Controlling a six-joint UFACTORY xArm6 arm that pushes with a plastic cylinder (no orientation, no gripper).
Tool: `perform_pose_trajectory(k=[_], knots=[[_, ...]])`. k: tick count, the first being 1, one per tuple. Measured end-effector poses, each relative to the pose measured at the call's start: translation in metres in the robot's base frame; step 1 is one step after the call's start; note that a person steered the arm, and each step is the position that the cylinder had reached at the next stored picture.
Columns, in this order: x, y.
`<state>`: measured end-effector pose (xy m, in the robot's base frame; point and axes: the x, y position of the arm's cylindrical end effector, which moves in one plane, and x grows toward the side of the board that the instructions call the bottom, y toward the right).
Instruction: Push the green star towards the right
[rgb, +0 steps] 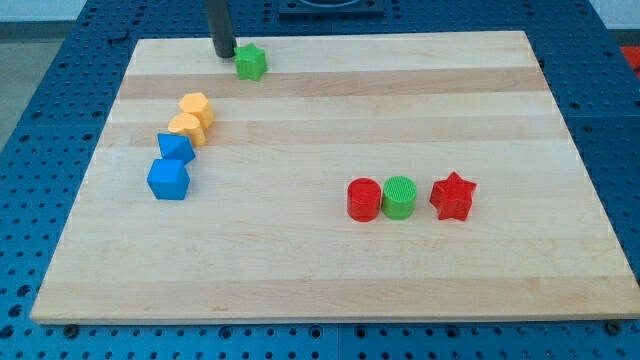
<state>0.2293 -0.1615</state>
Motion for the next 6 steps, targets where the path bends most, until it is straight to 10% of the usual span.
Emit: perform_pose_trajectory(k=[6], knots=[[0.026,0.112]])
